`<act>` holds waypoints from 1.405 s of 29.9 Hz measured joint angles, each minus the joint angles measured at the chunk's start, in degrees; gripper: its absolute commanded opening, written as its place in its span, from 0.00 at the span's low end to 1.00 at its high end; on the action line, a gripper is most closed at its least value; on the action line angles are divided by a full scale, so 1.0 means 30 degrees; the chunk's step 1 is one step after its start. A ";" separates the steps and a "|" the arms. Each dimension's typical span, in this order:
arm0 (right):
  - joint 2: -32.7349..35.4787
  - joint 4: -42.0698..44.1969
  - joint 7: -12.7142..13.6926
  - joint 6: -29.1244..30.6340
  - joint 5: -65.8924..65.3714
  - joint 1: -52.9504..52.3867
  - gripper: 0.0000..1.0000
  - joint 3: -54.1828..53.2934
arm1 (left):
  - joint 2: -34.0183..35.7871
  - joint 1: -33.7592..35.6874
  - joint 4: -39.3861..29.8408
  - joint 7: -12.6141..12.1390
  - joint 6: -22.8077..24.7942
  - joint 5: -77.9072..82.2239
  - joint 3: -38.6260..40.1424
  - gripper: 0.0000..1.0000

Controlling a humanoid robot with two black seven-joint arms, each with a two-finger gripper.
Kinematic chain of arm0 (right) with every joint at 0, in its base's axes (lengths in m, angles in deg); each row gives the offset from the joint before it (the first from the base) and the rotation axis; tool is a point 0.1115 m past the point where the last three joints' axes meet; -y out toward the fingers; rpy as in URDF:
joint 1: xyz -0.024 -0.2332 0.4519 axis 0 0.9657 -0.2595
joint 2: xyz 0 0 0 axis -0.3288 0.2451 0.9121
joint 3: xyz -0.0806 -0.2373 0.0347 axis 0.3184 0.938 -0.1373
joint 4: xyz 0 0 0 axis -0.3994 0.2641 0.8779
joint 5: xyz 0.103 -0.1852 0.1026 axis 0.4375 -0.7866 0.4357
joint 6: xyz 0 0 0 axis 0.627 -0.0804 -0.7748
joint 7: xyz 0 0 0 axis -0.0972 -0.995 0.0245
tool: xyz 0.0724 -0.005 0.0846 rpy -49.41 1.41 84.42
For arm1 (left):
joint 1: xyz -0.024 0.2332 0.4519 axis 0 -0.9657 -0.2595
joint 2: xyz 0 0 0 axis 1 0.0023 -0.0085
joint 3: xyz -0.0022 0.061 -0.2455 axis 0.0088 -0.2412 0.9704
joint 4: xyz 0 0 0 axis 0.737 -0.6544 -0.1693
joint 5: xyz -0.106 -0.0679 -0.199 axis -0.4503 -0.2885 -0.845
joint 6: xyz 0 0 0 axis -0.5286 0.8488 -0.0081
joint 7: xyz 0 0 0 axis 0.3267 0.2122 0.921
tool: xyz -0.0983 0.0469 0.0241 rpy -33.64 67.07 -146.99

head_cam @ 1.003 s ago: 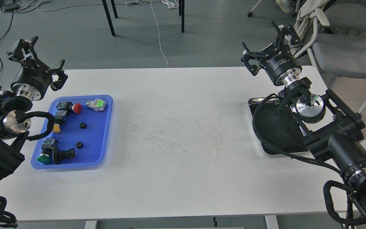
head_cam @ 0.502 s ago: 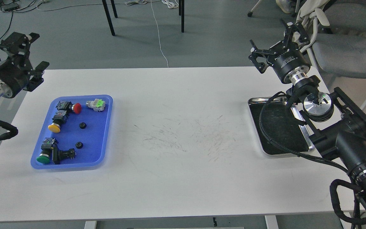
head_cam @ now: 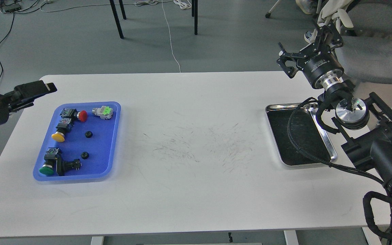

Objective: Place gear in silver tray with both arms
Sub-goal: 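Move the left gripper over the blue tray, then lower the left gripper and grasp a small black gear in the blue tray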

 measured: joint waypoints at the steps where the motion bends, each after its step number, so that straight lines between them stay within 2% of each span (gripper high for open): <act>1: 0.0111 0.0006 -0.0005 -0.0001 0.0000 0.0007 0.99 -0.0031 | -0.0359 0.0058 -0.0003 -0.0129 -0.0018 0.1610 -0.0027 0.98; 5: 0.0442 0.0101 -0.0023 -0.0003 0.0000 0.0078 0.99 -0.0050 | -0.2122 0.0279 0.0710 -0.0684 0.0020 0.7546 -0.0068 0.98; 8: 0.0582 0.0183 -0.0029 -0.0002 0.0000 0.0137 0.99 -0.0072 | -0.3949 0.0381 0.1728 -0.1075 0.0083 1.0112 -0.0108 0.98; 15: 0.0586 0.0194 -0.0031 0.0024 -0.0001 0.0201 0.99 -0.0011 | -0.7642 0.0489 0.4662 -0.1203 0.0197 1.0943 -0.0998 0.98; 19: 0.0594 0.0194 -0.0031 0.0023 -0.0001 0.0265 0.99 -0.0021 | -0.8969 0.0323 0.6108 -0.1186 0.0193 1.1009 -0.1114 0.97; 27: 0.0692 0.0190 -0.0031 0.0037 -0.0001 0.0445 0.99 0.0035 | -0.9889 0.0387 0.7915 -0.1015 -0.0018 1.1209 -0.2889 0.95; 36: 0.0714 0.0126 -0.0031 0.0056 -0.0001 0.0672 0.99 0.0131 | -1.0728 0.0301 0.9552 -0.0830 -0.0516 1.1231 -0.3182 0.93; 39: 0.0714 0.0126 -0.0030 0.0056 -0.0001 0.0687 0.99 0.0149 | -1.1049 0.0301 1.0072 -0.0660 -0.0584 1.1220 -0.3309 0.91; 42: 0.0718 0.0116 -0.0026 0.0075 -0.0001 0.0746 0.99 0.0158 | -1.1214 0.0292 1.0400 -0.0540 -0.0646 1.1204 -0.3422 0.81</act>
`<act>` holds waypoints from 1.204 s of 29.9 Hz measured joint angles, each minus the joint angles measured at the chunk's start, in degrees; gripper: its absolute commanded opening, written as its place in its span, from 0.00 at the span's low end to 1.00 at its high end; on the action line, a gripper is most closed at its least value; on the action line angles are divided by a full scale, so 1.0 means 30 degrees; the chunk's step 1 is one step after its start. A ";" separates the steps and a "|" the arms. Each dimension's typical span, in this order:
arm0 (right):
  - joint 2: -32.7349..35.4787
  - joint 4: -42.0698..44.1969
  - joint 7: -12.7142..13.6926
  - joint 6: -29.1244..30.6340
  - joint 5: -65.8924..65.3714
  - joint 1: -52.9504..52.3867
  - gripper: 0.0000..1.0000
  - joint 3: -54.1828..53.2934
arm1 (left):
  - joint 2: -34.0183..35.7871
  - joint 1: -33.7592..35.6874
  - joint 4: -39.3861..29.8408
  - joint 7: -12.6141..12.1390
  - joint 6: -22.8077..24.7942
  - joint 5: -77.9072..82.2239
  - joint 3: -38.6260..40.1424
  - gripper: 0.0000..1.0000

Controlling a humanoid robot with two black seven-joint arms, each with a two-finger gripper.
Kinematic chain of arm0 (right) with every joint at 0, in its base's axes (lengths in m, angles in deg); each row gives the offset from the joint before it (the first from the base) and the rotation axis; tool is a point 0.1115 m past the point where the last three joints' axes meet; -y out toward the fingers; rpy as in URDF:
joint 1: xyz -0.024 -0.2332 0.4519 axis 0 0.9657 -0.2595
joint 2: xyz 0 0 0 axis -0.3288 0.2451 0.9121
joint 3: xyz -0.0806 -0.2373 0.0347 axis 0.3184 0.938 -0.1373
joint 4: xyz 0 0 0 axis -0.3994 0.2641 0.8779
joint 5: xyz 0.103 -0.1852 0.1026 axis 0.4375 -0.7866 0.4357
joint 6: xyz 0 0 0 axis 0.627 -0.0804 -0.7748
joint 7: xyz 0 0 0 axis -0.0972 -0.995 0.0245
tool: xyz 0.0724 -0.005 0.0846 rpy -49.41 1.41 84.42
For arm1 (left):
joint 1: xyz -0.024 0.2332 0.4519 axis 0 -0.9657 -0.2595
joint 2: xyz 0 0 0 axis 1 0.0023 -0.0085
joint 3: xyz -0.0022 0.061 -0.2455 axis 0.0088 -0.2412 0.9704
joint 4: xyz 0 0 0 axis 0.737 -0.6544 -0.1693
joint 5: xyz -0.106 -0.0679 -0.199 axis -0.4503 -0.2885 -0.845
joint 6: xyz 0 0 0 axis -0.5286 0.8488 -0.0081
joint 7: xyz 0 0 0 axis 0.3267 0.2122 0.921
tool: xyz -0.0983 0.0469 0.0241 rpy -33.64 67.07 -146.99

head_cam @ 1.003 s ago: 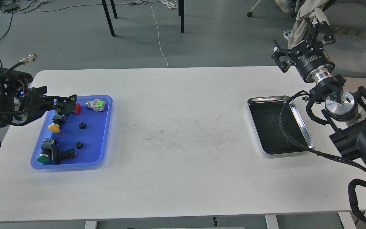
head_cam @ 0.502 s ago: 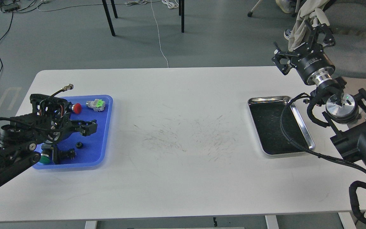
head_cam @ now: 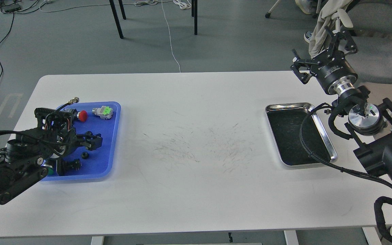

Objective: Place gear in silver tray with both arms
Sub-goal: 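Lower the left gripper and grasp a small black gear in the blue tray, then lift the black gear with the left gripper toward the table center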

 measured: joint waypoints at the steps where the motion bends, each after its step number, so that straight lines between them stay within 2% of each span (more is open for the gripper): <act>1: 0.0001 -0.0036 0.0011 0.0023 -0.0001 0.0028 0.99 0.0012 | -0.0080 -0.0002 0.0078 0.0042 -0.0015 -0.0007 -0.0019 0.77; 8: 0.0331 -0.0122 0.0031 0.0044 0.0000 0.0055 0.99 0.0039 | -0.0328 -0.0019 0.0607 0.0282 -0.0030 -0.0007 -0.0068 0.51; 13: 0.0403 -0.0145 0.0031 0.0046 0.0000 0.0087 0.99 0.0087 | -0.0392 0.0148 0.0750 0.0285 0.0065 -0.0049 -0.0640 0.43; 17: 0.0409 -0.0169 0.0031 0.0104 0.0000 0.0113 0.99 0.0166 | -0.0414 0.0168 0.0964 0.0285 0.0074 -0.0200 -0.0799 0.15; 19: 0.0410 -0.0187 0.0031 0.0120 -0.0001 0.0114 0.99 0.0173 | -0.0414 0.0176 0.0996 0.0285 0.0132 -0.0278 -0.0819 0.08; 21: 0.0410 -0.0209 0.0031 0.0125 -0.0001 0.0114 0.99 0.0175 | -0.0418 0.0195 0.0997 0.0291 0.0217 -0.0334 -0.0820 0.05; 30: 0.0410 -0.0215 0.0053 0.0128 -0.0001 0.0089 0.99 0.0175 | -0.0272 0.0582 0.0627 0.0281 0.0452 -0.0752 -0.0789 0.03; 34: 0.0410 -0.0206 0.0074 0.0186 -0.0001 0.0048 0.99 0.0268 | 0.0692 0.1840 -0.1035 0.0120 0.0645 -0.1093 -0.0757 0.03; 36: 0.0410 -0.0162 0.0107 0.0185 -0.0001 0.0044 0.99 0.0439 | 0.1501 0.2900 -0.2386 0.0000 0.1351 -0.1209 -0.0670 0.03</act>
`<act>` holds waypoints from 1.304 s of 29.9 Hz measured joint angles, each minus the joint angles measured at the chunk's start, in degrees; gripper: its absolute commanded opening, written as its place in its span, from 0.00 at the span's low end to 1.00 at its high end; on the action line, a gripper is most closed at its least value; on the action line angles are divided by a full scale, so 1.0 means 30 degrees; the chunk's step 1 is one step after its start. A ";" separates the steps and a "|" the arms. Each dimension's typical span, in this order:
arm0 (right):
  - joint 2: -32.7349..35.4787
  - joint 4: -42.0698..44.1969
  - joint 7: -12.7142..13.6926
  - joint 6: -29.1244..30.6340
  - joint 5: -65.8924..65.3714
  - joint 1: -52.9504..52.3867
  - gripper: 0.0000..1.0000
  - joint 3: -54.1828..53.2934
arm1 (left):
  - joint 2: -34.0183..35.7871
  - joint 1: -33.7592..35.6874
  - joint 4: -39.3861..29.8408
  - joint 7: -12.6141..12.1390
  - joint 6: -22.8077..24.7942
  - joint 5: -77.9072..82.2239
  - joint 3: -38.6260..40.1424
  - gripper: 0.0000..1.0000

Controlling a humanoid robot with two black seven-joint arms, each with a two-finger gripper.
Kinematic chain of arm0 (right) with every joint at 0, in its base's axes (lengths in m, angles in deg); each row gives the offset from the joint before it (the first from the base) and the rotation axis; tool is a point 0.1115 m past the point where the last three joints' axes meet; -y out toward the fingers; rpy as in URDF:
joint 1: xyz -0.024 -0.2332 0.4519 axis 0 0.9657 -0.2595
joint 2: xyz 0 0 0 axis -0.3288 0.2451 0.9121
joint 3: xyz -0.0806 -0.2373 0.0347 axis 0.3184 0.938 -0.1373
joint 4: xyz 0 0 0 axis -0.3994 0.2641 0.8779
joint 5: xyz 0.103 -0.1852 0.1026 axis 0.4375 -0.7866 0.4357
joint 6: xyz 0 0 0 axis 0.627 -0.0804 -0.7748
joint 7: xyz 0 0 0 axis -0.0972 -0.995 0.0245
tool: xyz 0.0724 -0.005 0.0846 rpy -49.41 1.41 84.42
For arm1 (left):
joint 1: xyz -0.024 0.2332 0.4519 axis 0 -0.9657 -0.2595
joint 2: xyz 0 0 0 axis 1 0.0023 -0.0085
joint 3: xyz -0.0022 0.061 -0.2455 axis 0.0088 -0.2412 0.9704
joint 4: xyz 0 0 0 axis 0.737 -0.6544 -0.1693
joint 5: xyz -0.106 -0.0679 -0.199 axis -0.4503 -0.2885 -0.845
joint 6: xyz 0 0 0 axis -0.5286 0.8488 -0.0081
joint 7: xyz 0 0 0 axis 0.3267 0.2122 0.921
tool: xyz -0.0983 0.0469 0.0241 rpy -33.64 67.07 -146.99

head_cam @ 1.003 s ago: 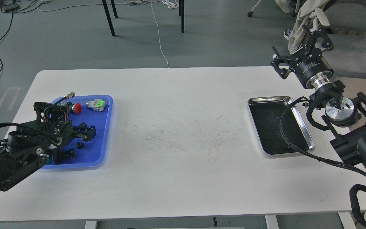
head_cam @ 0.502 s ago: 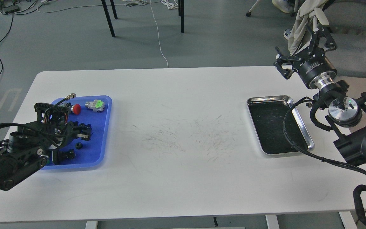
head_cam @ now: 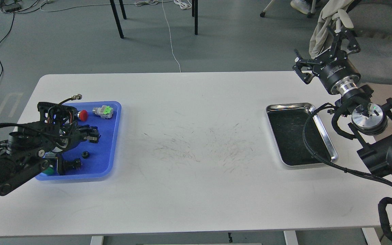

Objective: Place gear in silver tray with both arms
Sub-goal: 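Lift the black gear with the left gripper toward the table center, then lower the gear onto the table center and open the left gripper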

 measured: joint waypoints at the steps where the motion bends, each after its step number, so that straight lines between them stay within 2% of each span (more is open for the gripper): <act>1: 0.0000 0.0010 0.0005 0.0000 -0.0001 -0.0014 0.99 0.0057 | 0.0350 0.0668 -0.0719 -0.0077 0.0443 -0.0109 0.0057 0.03; 4: 0.0000 0.0070 0.0036 -0.0059 0.0001 -0.0122 0.99 0.0119 | 0.0966 0.2697 -0.2736 -0.0495 0.1569 -0.0525 0.0119 0.03; 8: 0.0001 0.0091 0.0043 -0.0132 0.0000 -0.0186 0.99 -0.0099 | 0.0628 0.5147 -0.4986 -0.1663 0.2892 -0.0986 0.0266 0.03; 14: 0.0344 0.0183 -0.0118 -0.0078 0.0015 0.0000 0.99 -0.1150 | -0.3711 0.6257 -0.5646 -0.3818 0.3363 -0.3018 0.0357 0.03; 19: 0.0903 0.0191 -0.0140 -0.0027 0.0009 0.0066 0.99 -0.1127 | -0.8162 0.5379 -0.3709 -0.4582 0.2488 -0.2913 -0.0174 0.03; 23: 0.0968 0.0186 -0.0139 0.0018 0.0002 0.0283 0.99 -0.1097 | -1.1817 0.4680 -0.1491 -0.4864 0.1492 -0.2597 -0.0490 0.03; 26: 0.0969 0.0137 -0.0119 0.0030 0.0000 0.0484 0.99 -0.1129 | -1.3528 0.4230 -0.0058 -0.4808 0.0697 -0.2402 -0.0802 0.03; 30: 0.0969 0.0126 -0.0111 0.0029 0.0000 0.0532 0.99 -0.1108 | -1.3855 0.3462 0.1004 -0.4712 0.0053 -0.2357 -0.1061 0.03; 39: 0.1069 0.0170 -0.0137 0.0001 -0.0001 0.0543 0.99 -0.1088 | -1.3910 0.1760 0.0962 -0.4585 -0.0716 -0.2382 -0.1458 0.03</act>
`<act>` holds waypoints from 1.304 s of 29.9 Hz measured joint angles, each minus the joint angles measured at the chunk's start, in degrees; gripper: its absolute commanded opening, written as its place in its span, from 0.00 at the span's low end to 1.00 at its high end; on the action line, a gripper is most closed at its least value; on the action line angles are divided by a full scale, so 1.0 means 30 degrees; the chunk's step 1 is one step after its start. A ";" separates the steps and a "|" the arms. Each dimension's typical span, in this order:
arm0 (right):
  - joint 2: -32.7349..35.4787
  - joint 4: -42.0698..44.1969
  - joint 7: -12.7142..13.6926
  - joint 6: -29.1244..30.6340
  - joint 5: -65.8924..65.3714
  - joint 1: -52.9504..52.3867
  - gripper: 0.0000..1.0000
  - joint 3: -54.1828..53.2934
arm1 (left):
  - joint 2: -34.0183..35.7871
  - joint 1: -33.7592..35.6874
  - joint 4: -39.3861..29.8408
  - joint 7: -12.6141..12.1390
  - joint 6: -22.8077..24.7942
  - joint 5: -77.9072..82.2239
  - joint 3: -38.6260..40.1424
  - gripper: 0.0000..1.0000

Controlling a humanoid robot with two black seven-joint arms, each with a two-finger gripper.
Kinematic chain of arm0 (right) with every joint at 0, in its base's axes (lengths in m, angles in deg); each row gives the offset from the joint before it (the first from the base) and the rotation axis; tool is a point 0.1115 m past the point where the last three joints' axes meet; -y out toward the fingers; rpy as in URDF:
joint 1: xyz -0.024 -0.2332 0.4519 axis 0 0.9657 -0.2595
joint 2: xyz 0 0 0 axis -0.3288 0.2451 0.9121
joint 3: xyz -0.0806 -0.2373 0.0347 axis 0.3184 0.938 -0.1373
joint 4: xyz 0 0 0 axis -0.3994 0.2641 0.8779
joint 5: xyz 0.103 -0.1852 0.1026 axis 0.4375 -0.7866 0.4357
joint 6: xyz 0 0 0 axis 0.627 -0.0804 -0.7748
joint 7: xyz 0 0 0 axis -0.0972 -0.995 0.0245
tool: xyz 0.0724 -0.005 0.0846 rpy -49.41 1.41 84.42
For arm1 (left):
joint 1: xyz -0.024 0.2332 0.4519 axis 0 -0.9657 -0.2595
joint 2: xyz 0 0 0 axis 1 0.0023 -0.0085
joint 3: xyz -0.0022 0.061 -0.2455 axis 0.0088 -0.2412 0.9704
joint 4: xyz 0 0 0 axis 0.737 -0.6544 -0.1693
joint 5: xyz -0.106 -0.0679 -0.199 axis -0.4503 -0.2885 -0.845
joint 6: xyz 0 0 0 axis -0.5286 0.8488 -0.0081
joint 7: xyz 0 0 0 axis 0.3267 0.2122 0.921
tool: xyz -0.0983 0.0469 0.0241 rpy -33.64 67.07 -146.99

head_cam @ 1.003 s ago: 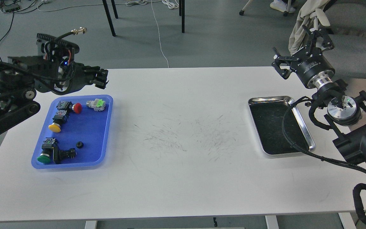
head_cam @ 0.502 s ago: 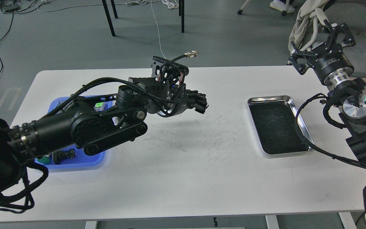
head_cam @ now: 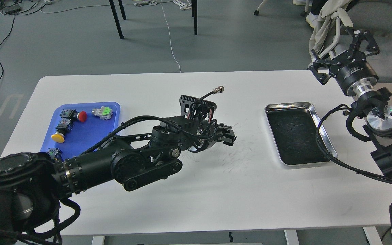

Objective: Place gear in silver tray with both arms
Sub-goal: 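Lower the gear onto the table center and open the left gripper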

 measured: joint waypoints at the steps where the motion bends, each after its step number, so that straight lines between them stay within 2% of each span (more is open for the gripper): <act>1: 0.0011 0.0001 -0.0020 0.0000 0.0000 0.0002 0.99 -0.0044 | 0.0002 -0.0169 -0.0027 0.0015 -0.0040 -0.0004 -0.0072 0.04; 9: 0.0412 -0.0067 -0.0375 -0.0034 0.0001 0.0285 0.99 -0.0177 | 0.0003 -0.0767 -0.0521 0.0270 -0.0168 -0.0054 -0.0233 0.06; 22: 0.0353 -0.0085 -0.0354 -0.0032 0.0001 0.0323 0.99 0.0142 | 0.0008 -0.1578 -0.0281 0.0653 -0.0232 -0.0067 -0.0282 0.08; 29: 0.0415 -0.0085 -0.0352 -0.0084 0.0001 0.0343 0.99 0.0148 | 0.0007 -0.2077 -0.0293 0.0766 -0.0881 -0.0019 -0.0285 0.12; 31: 0.0438 -0.0085 -0.0352 -0.0081 0.0001 0.0343 0.99 0.0148 | 0.0007 -0.2110 -0.0292 0.0854 -0.0913 -0.0020 -0.0285 0.21; 32: 0.0442 -0.0085 -0.0352 -0.0077 0.0001 0.0343 0.99 0.0148 | 0.0008 -0.2121 -0.0285 0.0889 -0.0927 -0.0020 -0.0285 0.30; 37: 0.0453 -0.0029 -0.0352 -0.0062 0.0001 0.0371 0.99 0.0148 | 0.0008 -0.2125 -0.0261 0.1050 -0.1029 -0.0071 -0.0285 0.85; 39: 0.0454 -0.0021 -0.0352 -0.0059 0.0001 0.0375 0.99 0.0148 | 0.0007 -0.2128 -0.0261 0.1345 -0.1222 -0.0200 -0.0284 0.92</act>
